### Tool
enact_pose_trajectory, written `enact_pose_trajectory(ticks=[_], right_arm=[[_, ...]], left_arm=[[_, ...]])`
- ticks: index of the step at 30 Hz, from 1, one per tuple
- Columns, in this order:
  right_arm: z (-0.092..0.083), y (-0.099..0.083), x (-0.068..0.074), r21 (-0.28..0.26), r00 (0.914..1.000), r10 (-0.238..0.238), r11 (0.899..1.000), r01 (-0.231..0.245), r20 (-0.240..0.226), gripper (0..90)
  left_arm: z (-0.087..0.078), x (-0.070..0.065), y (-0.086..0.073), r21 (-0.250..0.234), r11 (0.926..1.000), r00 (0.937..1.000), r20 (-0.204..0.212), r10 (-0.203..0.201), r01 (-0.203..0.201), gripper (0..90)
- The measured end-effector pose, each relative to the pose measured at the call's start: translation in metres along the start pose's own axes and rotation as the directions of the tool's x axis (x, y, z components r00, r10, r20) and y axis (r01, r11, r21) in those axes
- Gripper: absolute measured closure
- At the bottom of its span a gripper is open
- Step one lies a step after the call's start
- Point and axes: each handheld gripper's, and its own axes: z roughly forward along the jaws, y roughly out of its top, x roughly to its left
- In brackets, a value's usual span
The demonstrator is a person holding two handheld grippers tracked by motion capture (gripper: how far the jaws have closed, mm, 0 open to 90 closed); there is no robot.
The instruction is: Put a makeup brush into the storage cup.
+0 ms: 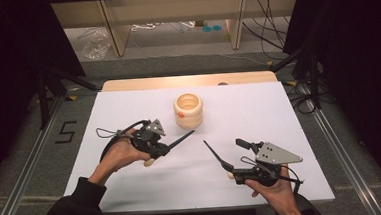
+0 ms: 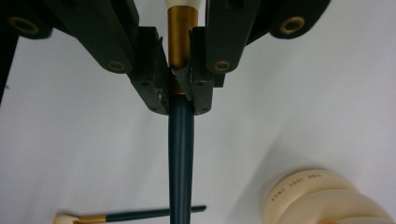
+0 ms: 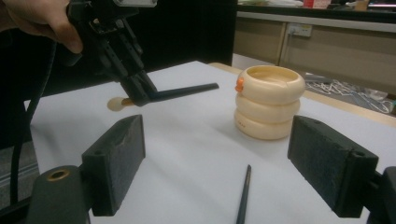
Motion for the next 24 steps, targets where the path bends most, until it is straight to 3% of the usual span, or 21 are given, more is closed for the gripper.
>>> enact_pose_trajectory(ticks=[2, 4, 5, 8, 14, 16, 19, 21, 22, 24], right_arm=[[0.001, 0.002, -0.001, 0.02, 0.9991, -0.043, 0.999, 0.043, 0.001, 20.1], [0.002, 0.003, -0.001, 0.033, 0.9981, -0.058, 0.998, 0.058, -0.02, 20.6], [0.004, 0.006, 0.0, 0.066, 0.9962, -0.072, 0.995, 0.075, -0.048, 20.7], [0.007, 0.012, 0.004, 0.118, 0.9842, -0.163, 0.978, 0.17, -0.07, 20.6], [0.017, 0.023, 0.007, 0.185, 0.9581, -0.246, 0.945, 0.271, -0.147, 20.6], [0.018, 0.024, 0.007, 0.193, 0.9558, -0.248, 0.941, 0.276, -0.158, 20.6], [0.024, 0.029, 0.006, 0.233, 0.9389, -0.278, 0.918, 0.322, -0.203, 20.7], [0.025, 0.03, 0.006, 0.242, 0.9347, -0.284, 0.912, 0.332, -0.214, 21.0], [0.027, 0.032, 0.006, 0.267, 0.9205, -0.309, 0.891, 0.369, -0.239, 23.1], [0.029, 0.033, 0.007, 0.284, 0.9076, -0.337, 0.87, 0.402, -0.25, 23.6]], left_arm=[[-0.001, -0.005, 0.001, 0.033, 0.9983, 0.9988, 0.011, 0.048, -0.048, 78.3], [0.0, -0.008, 0.002, 0.032, 0.9981, 0.9985, 0.016, 0.052, -0.052, 78.3], [0.002, -0.013, 0.003, 0.039, 0.9966, 0.9972, 0.023, 0.071, -0.072, 78.3], [0.003, -0.018, 0.003, 0.06, 0.9928, 0.9943, 0.033, 0.102, -0.103, 78.3], [0.006, -0.026, 0.002, 0.075, 0.989, 0.9911, 0.049, 0.124, -0.127, 78.2], [0.007, -0.028, 0.001, 0.079, 0.9883, 0.9906, 0.052, 0.126, -0.13, 78.3], [0.009, -0.032, -0.001, 0.092, 0.9854, 0.9888, 0.057, 0.138, -0.143, 78.3], [0.009, -0.033, -0.002, 0.096, 0.9841, 0.9878, 0.057, 0.145, -0.15, 78.3], [0.01, -0.035, -0.002, 0.103, 0.9824, 0.9869, 0.059, 0.15, -0.155, 78.3], [0.01, -0.036, -0.002, 0.103, 0.9817, 0.9861, 0.061, 0.155, -0.16, 78.3]])
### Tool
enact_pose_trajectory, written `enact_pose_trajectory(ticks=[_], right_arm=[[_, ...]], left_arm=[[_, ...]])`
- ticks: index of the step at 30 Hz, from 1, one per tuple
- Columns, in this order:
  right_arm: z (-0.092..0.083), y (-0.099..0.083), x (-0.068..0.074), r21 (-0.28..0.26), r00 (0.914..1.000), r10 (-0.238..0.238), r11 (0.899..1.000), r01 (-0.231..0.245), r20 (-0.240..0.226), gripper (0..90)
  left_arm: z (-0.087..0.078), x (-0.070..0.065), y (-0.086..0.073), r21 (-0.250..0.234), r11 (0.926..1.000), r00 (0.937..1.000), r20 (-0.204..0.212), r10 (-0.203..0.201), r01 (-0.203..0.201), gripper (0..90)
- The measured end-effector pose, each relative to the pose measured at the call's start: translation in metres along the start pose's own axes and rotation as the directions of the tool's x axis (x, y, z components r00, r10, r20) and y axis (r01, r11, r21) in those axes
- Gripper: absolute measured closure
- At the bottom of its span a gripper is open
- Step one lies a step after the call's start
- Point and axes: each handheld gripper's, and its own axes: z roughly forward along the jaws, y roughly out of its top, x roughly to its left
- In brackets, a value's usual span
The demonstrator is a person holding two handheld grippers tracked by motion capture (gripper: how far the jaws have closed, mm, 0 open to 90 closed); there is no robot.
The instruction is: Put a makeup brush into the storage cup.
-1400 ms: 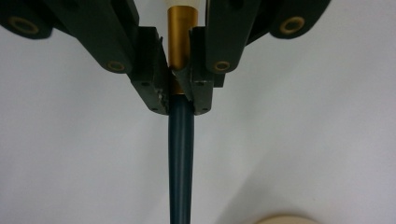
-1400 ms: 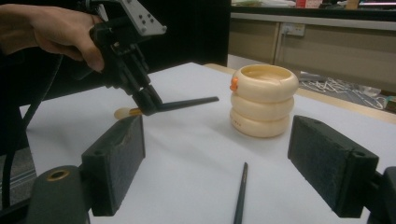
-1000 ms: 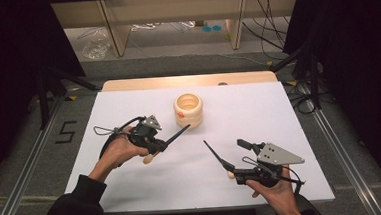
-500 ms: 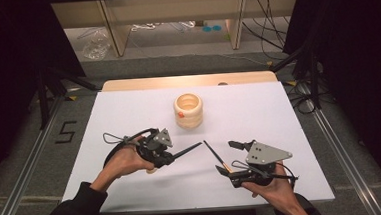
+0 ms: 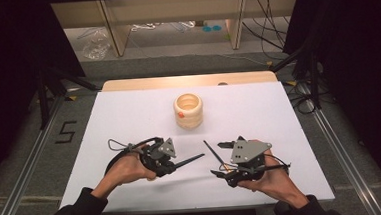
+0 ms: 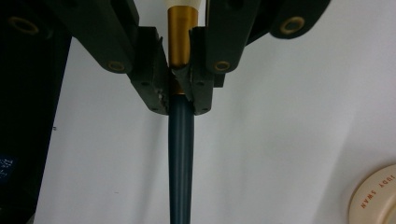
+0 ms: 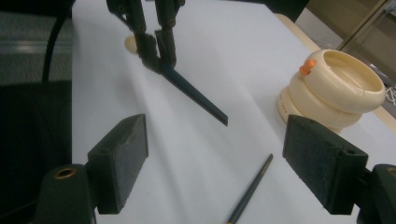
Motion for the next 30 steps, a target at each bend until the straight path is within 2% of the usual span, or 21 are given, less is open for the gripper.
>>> enact_pose_trajectory(ticks=[3, 4, 5, 13, 16, 18, 20, 23, 24, 25, 27, 28, 29, 30], right_arm=[[0.001, 0.002, 0.0, 0.012, 0.9997, -0.019, 1.0, 0.019, -0.012, 24.4], [0.002, 0.003, -0.001, 0.023, 0.9994, -0.035, 0.999, 0.035, -0.009, 24.5], [0.003, 0.005, -0.001, 0.038, 0.9984, -0.055, 0.998, 0.055, -0.009, 24.6], [0.009, 0.011, -0.001, 0.063, 0.9957, -0.086, 0.994, 0.088, -0.033, 27.4], [0.014, 0.017, -0.003, 0.08, 0.9909, -0.115, 0.989, 0.121, -0.07, 31.9], [0.016, 0.018, -0.003, 0.083, 0.9896, -0.117, 0.989, 0.124, -0.083, 33.5], [0.022, 0.022, -0.005, 0.097, 0.9853, -0.127, 0.986, 0.138, -0.115, 36.8], [0.03, 0.027, -0.007, 0.114, 0.9766, -0.145, 0.98, 0.164, -0.159, 41.7], [0.03, 0.027, -0.007, 0.114, 0.9766, -0.145, 0.98, 0.164, -0.159, 41.7], [0.036, 0.03, -0.007, 0.119, 0.9715, -0.159, 0.976, 0.181, -0.176, 45.3], [0.038, 0.031, -0.006, 0.124, 0.9701, -0.16, 0.975, 0.184, -0.182, 46.8], [0.045, 0.033, -0.006, 0.134, 0.9639, -0.18, 0.969, 0.208, -0.197, 48.3], [0.045, 0.033, -0.006, 0.134, 0.9639, -0.18, 0.969, 0.208, -0.197, 48.3], [0.05, 0.034, -0.007, 0.141, 0.9592, -0.188, 0.965, 0.221, -0.211, 50.9]], left_arm=[[0.0, -0.001, 0.001, 0.005, 1.0, 1.0, 0.003, 0.001, -0.001, 78.3], [0.0, -0.001, 0.001, 0.008, 0.9999, 0.9999, -0.001, 0.013, -0.013, 78.3], [0.001, -0.002, 0.002, 0.006, 1.0, 1.0, 0.006, 0.006, -0.006, 78.3], [0.002, -0.003, 0.001, 0.009, 0.9999, 0.9999, 0.008, 0.011, -0.011, 78.2], [0.0, -0.004, 0.003, 0.019, 0.9993, 0.9994, 0.012, 0.032, -0.032, 78.2], [0.0, -0.005, 0.003, 0.009, 0.9996, 0.9996, 0.009, 0.025, -0.025, 78.3], [-0.002, -0.006, 0.005, 0.019, 0.9986, 0.9988, 0.01, 0.049, -0.049, 78.2], [-0.002, -0.007, 0.006, 0.022, 0.998, 0.9982, 0.008, 0.06, -0.06, 78.3], [-0.002, -0.007, 0.006, 0.022, 0.998, 0.9982, 0.008, 0.06, -0.06, 78.2], [-0.002, -0.008, 0.007, 0.026, 0.9976, 0.9979, 0.011, 0.063, -0.064, 78.3], [-0.002, -0.01, 0.007, 0.026, 0.9973, 0.9976, 0.005, 0.069, -0.069, 78.2], [-0.002, -0.01, 0.008, 0.026, 0.9971, 0.9974, 0.007, 0.072, -0.072, 78.2], [-0.002, -0.01, 0.008, 0.026, 0.9971, 0.9974, 0.007, 0.072, -0.072, 78.3], [-0.002, -0.011, 0.009, 0.029, 0.9965, 0.9969, 0.007, 0.078, -0.078, 78.2]])
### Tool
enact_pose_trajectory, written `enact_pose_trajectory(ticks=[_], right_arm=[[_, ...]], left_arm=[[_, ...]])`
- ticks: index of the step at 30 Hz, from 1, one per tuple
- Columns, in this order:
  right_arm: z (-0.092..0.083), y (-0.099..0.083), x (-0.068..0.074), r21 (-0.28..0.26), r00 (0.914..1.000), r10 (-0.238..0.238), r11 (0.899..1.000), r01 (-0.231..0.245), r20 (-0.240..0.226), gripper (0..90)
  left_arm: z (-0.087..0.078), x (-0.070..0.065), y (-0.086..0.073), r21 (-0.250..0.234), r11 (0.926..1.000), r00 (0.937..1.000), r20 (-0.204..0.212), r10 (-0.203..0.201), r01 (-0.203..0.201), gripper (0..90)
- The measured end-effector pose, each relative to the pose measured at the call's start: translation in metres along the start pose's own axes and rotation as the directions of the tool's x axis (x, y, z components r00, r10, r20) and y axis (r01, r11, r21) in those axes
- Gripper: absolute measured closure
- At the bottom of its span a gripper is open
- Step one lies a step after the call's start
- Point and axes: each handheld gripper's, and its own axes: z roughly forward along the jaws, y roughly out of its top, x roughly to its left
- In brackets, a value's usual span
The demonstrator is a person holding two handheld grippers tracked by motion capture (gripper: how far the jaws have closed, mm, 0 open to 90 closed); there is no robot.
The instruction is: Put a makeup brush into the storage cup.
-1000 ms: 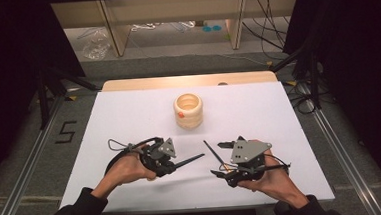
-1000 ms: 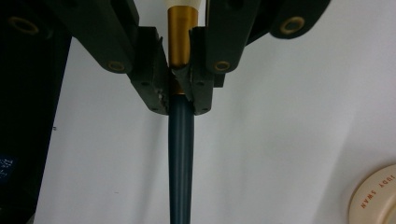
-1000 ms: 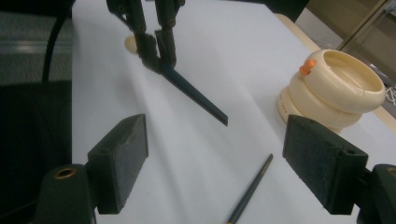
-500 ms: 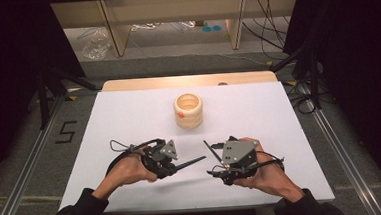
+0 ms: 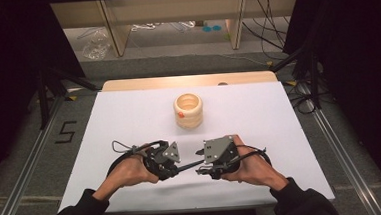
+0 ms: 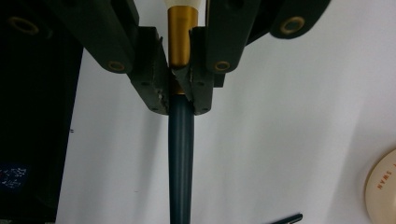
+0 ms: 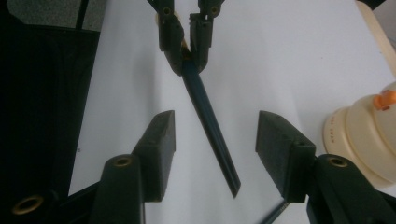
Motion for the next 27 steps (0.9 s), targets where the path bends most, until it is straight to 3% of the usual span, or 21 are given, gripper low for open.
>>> enact_pose_trajectory(ticks=[3, 4, 5, 6, 12, 13, 14, 17, 18, 20, 21, 27], right_arm=[[0.008, 0.003, -0.004, 0.012, 0.9989, -0.045, 0.999, 0.045, -0.009, 53.2], [0.009, 0.003, -0.002, 0.028, 0.9995, -0.023, 0.999, 0.023, -0.021, 54.0], [0.013, 0.004, -0.003, 0.023, 0.9985, -0.041, 0.999, 0.042, -0.037, 54.7], [0.014, 0.004, -0.002, 0.035, 0.9986, -0.029, 0.999, 0.031, -0.044, 55.7], [0.021, 0.006, 0.002, 0.075, 0.9969, -0.067, 0.995, 0.07, -0.042, 63.6], [0.023, 0.006, 0.0, 0.06, 0.9938, -0.096, 0.993, 0.099, -0.056, 64.5], [0.023, 0.007, 0.003, 0.07, 0.9952, -0.083, 0.994, 0.086, -0.052, 65.7], [0.025, 0.008, 0.002, 0.074, 0.9891, -0.114, 0.99, 0.121, -0.093, 68.8], [0.027, 0.008, 0.003, 0.074, 0.9889, -0.13, 0.988, 0.136, -0.072, 69.4], [0.028, 0.008, 0.002, 0.081, 0.9876, -0.131, 0.987, 0.138, -0.086, 70.7], [0.028, 0.008, 0.003, 0.087, 0.9884, -0.122, 0.988, 0.13, -0.091, 71.2], [0.029, 0.009, 0.004, 0.098, 0.9841, -0.169, 0.98, 0.174, -0.055, 76.4]], left_arm=[[-0.001, -0.002, 0.001, -0.006, 1.0, 1.0, -0.006, 0.006, -0.006, 78.3], [-0.001, -0.002, 0.001, -0.004, 1.0, 1.0, -0.002, 0.009, -0.009, 78.2], [-0.001, -0.002, 0.001, -0.007, 0.9999, 1.0, -0.006, 0.008, -0.008, 78.2], [-0.001, -0.003, 0.002, -0.006, 0.9999, 0.9999, -0.006, 0.008, -0.008, 78.3], [-0.002, -0.005, 0.003, -0.009, 0.9998, 0.9998, 0.0, 0.02, -0.02, 78.3], [-0.002, -0.005, 0.004, -0.011, 0.9997, 0.9998, -0.001, 0.022, -0.022, 78.2], [-0.002, -0.005, 0.004, -0.011, 0.9997, 0.9997, 0.0, 0.022, -0.022, 78.3], [-0.002, -0.006, 0.004, -0.015, 0.9998, 0.9999, 0.005, 0.011, -0.011, 78.2], [-0.003, -0.005, 0.005, 0.004, 0.9997, 0.9996, 0.014, 0.023, -0.023, 78.2], [-0.001, -0.007, 0.005, -0.016, 0.9999, 0.9999, 0.012, 0.003, -0.003, 78.2], [-0.002, -0.005, 0.005, 0.002, 0.9997, 0.9996, 0.012, 0.024, -0.024, 78.2], [0.0, -0.006, 0.005, -0.006, 0.9998, 0.9997, 0.015, 0.018, -0.018, 78.2]])
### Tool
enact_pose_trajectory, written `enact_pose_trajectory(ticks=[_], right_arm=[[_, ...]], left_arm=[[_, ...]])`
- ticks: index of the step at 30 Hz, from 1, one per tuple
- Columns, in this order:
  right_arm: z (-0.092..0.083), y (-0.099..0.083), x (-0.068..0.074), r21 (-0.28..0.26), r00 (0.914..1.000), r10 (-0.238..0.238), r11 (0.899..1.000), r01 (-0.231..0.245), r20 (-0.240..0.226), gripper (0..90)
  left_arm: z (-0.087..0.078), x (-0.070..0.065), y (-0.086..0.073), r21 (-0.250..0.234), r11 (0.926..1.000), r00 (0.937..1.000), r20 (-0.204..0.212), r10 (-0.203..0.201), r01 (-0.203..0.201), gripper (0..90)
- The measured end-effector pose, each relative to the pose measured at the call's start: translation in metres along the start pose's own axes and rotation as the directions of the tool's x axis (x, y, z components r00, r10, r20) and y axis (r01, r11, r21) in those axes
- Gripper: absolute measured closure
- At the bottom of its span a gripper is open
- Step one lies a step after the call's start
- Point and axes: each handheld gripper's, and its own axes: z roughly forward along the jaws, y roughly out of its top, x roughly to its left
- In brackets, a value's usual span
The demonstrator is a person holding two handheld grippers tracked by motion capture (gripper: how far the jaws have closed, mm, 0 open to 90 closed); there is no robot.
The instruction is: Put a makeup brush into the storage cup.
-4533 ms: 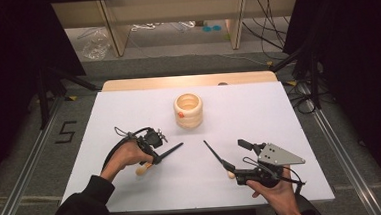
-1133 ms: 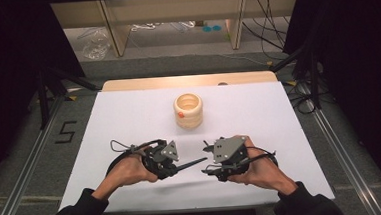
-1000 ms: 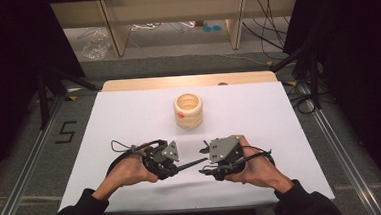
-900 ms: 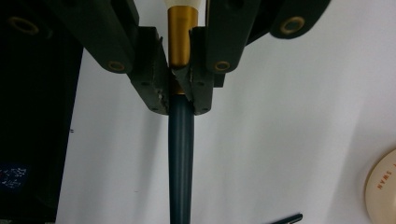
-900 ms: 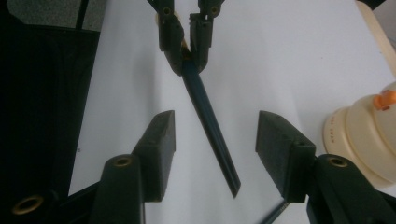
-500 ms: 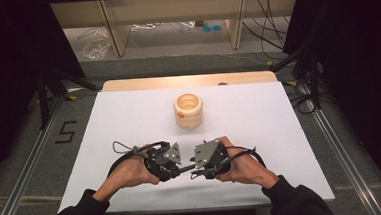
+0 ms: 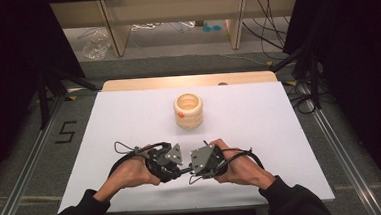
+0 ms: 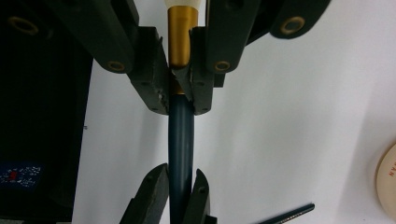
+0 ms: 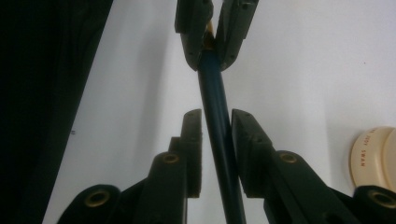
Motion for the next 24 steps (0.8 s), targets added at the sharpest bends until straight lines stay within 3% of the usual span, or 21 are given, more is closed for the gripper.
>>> enact_pose_trajectory(ticks=[2, 3, 4, 7, 8, 10, 11, 12, 22, 23, 24], right_arm=[[-0.0004, 0.0006, 0.0013, 0.008, 0.9999, 0.009, 1.0, -0.009, -0.008, 76.8], [0.0007, 0.0006, 0.0005, 0.006, 1.0, -0.009, 1.0, 0.009, -0.001, 76.9], [0.0009, 0.0007, 0.0025, 0.013, 0.9999, 0.012, 1.0, -0.012, -0.006, 77.1], [0.001, 0.0006, 0.0031, 0.037, 0.9999, -0.001, 0.999, 0.002, -0.011, 78.7], [0.0012, -0.0001, 0.0047, 0.047, 0.9997, 0.017, 0.999, -0.016, -0.019, 79.6], [0.0033, -0.0008, 0.0031, 0.054, 0.9997, -0.02, 0.998, 0.02, -0.013, 80.2], [0.0051, -0.0003, 0.004, 0.032, 0.9991, -0.027, 0.999, 0.028, -0.031, 80.3], [0.0046, 0.0, 0.0039, 0.036, 0.9993, -0.035, 0.999, 0.035, -0.014, 80.3], [0.0062, 0.0001, 0.007, 0.05, 0.9992, -0.039, 0.998, 0.039, -0.01, 80.6], [0.0063, 0.0003, 0.006, 0.047, 0.9978, -0.065, 0.997, 0.065, -0.013, 80.8], [0.0061, 0.0002, 0.0058, 0.049, 0.9973, -0.073, 0.996, 0.073, -0.007, 80.8]], left_arm=[[0.0018, -0.0018, 0.0003, -0.019, 0.9996, 0.9997, 0.0, -0.023, 0.023, 78.2], [0.002, -0.0019, 0.0004, -0.015, 0.9996, 0.9998, 0.002, -0.022, 0.022, 78.2], [0.0012, -0.0009, 0.0007, 0.004, 1.0, 1.0, 0.003, -0.002, 0.002, 78.2], [0.0012, -0.0015, 0.0012, 0.0, 1.0, 0.9999, 0.01, 0.002, -0.002, 78.1], [0.0017, -0.0035, 0.0015, -0.025, 0.9993, 0.9996, 0.012, -0.027, 0.027, 78.2], [0.0003, -0.0026, 0.0019, -0.012, 0.9998, 0.9999, 0.009, -0.013, 0.013, 78.2], [-0.0008, -0.0012, 0.002, 0.003, 1.0, 0.9999, 0.012, 0.002, -0.002, 78.2], [-0.0008, -0.0012, 0.002, 0.003, 1.0, 0.9999, 0.012, 0.002, -0.002, 78.2], [0.001, -0.0006, 0.0015, -0.004, 0.9999, 0.9996, 0.024, -0.014, 0.014, 78.2], [0.0026, -0.0026, 0.001, -0.033, 0.9984, 0.9986, 0.026, -0.045, 0.046, 78.2], [0.0023, -0.0028, 0.0006, -0.036, 0.9983, 0.9987, 0.026, -0.044, 0.045, 78.2]])
